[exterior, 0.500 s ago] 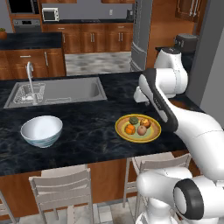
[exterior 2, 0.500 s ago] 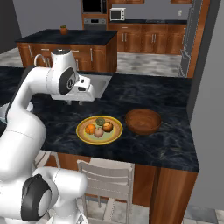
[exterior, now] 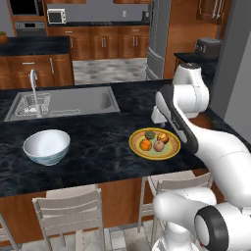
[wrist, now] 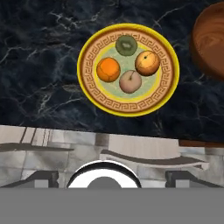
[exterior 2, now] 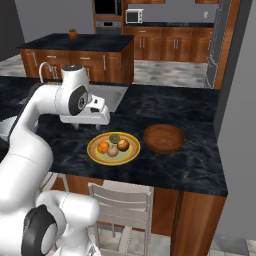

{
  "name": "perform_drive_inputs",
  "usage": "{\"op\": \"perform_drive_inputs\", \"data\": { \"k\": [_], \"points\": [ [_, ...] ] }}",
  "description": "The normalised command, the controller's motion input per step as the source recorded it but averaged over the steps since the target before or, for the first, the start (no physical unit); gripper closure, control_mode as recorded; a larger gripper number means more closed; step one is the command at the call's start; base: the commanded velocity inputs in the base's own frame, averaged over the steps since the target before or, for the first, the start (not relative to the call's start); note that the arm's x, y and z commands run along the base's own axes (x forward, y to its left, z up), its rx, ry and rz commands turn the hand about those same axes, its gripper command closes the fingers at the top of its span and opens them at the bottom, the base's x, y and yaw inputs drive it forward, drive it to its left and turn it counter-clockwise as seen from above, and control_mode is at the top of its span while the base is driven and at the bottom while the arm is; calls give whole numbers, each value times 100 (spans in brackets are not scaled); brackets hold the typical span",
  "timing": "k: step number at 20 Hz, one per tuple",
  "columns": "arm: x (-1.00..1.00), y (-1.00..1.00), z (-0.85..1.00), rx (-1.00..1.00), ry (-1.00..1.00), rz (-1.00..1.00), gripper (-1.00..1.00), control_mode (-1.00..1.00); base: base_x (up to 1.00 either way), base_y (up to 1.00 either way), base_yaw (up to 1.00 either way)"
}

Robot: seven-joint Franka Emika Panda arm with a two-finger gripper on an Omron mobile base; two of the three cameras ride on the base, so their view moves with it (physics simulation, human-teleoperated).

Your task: Take the fruits from the plate on the dining counter and place two fruits in each bowl.

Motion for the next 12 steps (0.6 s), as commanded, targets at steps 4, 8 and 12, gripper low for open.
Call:
{"op": "perform_drive_inputs", "data": {
  "k": [4,8,12],
  "points": [
    [10,1,-44,10,0,-26,-100,-100,0,0,0],
    [34,0,-33,16,0,-12,-100,-100,0,0,0],
    [62,18,-37,6,0,-17,-100,-100,0,0,0]
  ]
}}
